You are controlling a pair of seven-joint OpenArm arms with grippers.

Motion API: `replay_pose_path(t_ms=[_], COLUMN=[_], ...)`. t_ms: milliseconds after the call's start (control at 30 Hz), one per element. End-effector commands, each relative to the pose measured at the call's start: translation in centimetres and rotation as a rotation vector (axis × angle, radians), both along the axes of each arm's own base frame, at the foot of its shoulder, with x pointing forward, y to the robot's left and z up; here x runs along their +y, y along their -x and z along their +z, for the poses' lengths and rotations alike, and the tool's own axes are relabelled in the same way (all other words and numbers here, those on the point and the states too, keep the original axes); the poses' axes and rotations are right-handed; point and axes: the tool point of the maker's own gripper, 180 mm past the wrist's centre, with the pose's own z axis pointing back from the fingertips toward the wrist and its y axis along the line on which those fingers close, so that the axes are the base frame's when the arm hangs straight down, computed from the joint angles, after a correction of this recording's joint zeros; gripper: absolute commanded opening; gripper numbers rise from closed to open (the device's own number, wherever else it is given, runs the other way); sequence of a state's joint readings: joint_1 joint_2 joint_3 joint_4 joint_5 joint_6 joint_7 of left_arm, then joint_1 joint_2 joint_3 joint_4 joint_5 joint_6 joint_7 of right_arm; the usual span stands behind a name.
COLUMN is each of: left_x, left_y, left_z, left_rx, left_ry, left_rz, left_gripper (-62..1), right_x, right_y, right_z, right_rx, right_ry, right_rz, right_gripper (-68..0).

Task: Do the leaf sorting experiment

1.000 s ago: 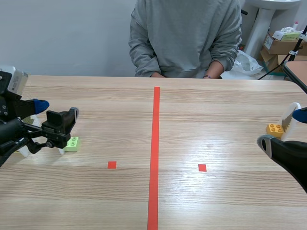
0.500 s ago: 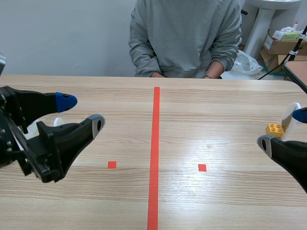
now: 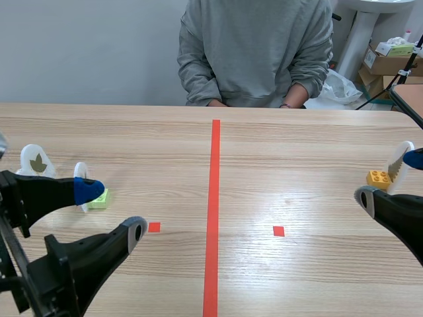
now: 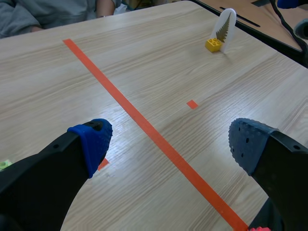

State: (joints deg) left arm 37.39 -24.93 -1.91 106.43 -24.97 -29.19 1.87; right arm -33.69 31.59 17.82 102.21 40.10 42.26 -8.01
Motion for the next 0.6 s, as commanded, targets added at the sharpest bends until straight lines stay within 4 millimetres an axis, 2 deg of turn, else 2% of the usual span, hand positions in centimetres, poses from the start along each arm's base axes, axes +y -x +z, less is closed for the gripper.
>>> replay_pose_path(t_ms=[0, 300, 567], left_x=[-0.6, -0.5, 0.9], left_y=[0.0, 0.4, -0.4], left_z=[1.6, 1.3, 1.8], left_rx=[-0.038, -0.024, -0.044], left_ry=[0.037, 0.038, 0.027], left_rz=[-0.007, -0.004, 0.034], left_gripper=[-8.6, -8.6, -8.6], right_x=[0.4, 0.3, 0.3], right_y=[-0.2, -0.2, -0.2], right_z=[0.6, 0.5, 0.5], right_rx=[-0.021, -0.016, -0.017], right_ry=[-0.012, -0.006, -0.006], right_rz=[0.015, 0.016, 0.016], right_gripper=[0.4, 0.4, 0.4])
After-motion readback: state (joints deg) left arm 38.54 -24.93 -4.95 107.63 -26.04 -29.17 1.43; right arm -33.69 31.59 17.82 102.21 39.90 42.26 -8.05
